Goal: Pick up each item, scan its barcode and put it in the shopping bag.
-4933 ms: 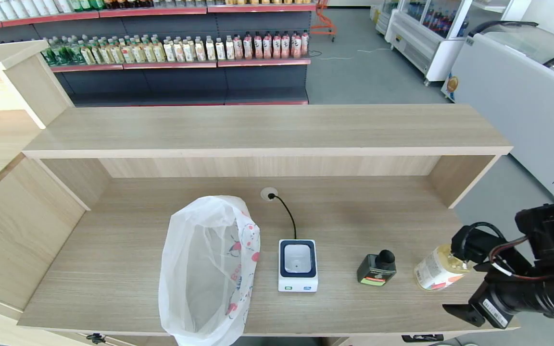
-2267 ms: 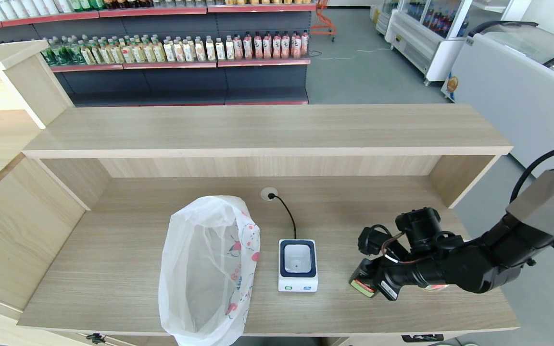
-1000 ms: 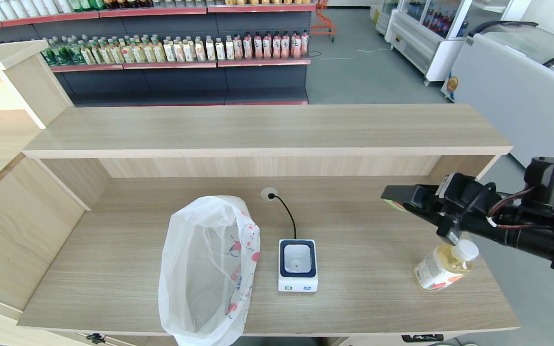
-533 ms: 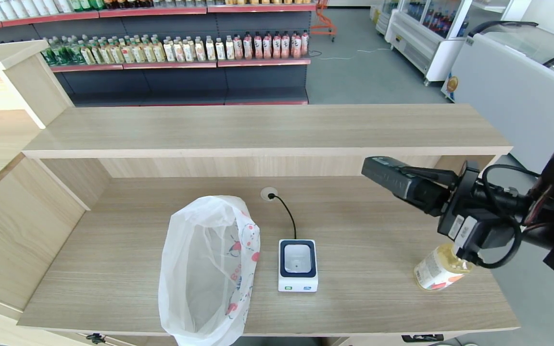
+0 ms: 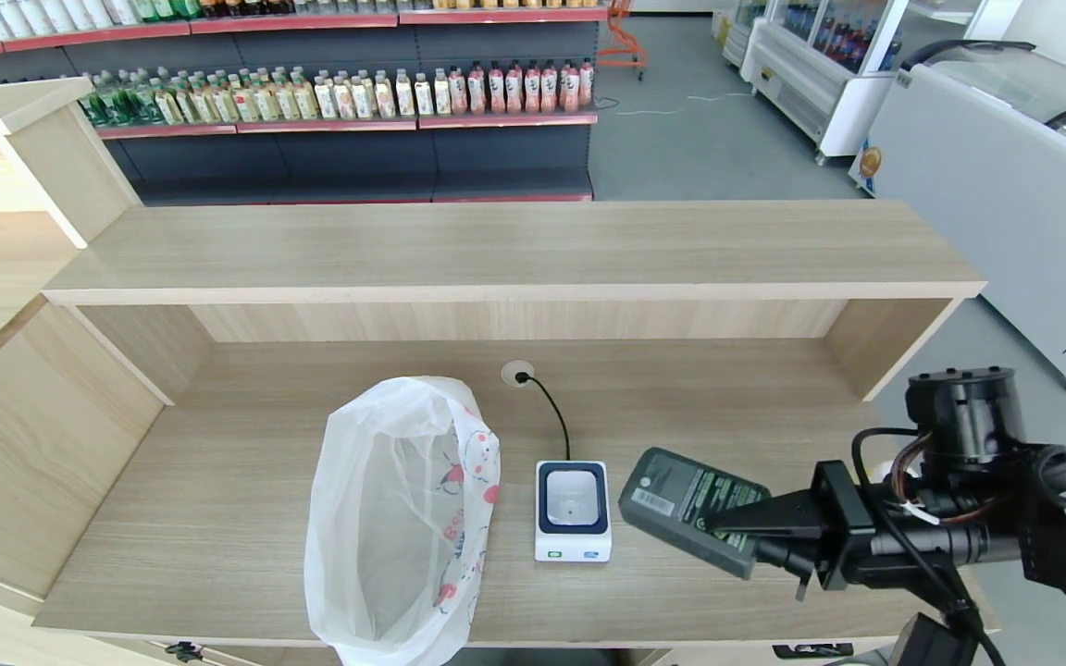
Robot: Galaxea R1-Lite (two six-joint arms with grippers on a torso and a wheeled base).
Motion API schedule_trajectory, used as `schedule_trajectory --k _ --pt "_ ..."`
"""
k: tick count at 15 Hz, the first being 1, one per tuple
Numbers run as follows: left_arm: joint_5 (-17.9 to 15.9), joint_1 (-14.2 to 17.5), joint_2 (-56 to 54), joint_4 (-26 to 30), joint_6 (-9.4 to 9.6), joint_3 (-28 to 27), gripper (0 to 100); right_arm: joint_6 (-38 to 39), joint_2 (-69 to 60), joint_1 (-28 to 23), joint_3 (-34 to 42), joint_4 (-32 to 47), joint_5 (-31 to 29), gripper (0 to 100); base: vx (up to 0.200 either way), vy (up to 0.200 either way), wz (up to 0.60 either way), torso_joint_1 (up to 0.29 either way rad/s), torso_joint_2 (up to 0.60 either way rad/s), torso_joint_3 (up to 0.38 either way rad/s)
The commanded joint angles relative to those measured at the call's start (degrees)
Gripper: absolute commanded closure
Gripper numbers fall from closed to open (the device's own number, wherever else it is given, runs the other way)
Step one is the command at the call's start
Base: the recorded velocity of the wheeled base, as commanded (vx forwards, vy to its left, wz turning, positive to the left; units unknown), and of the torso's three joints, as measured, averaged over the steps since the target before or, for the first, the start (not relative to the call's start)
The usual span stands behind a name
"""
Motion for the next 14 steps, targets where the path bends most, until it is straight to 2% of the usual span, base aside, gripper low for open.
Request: schedule_trajectory --k 1,4,6,7,9,14 --pt "0.01 0.02 -0.02 -0.01 -0.02 0.01 0 -3.56 0.03 6.98 -1.28 1.88 0.31 100 0.0 0.0 0.0 0.0 0.0 0.0" --pt "0.01 0.02 -0.02 -0.01 -0.02 0.01 0 -7.07 0.38 8.48 -2.52 1.35 0.22 100 0.0 0.0 0.0 0.0 0.0 0.0" --pt "0.01 0.02 -0.02 -0.01 -0.02 0.01 0 -8.22 2.84 8.48 -2.6 -2.95 0.04 100 0.0 0.0 0.0 0.0 0.0 0.0" --pt "0.01 0.02 -0.02 -0.01 -0.02 0.01 0 -7.86 4.68 8.83 -4.45 -5.59 -0.05 100 0.0 0.0 0.0 0.0 0.0 0.0" --pt "0.01 0.02 -0.02 -0.01 -0.02 0.01 0 -8.22 8.2 13.66 -12.53 -5.59 0.22 100 0.0 0.0 0.0 0.0 0.0 0.0" --pt "0.01 0.02 -0.02 -0.01 -0.02 0.01 0 -9.8 11.01 15.33 -12.18 -5.68 -0.05 100 0.0 0.0 0.0 0.0 0.0 0.0"
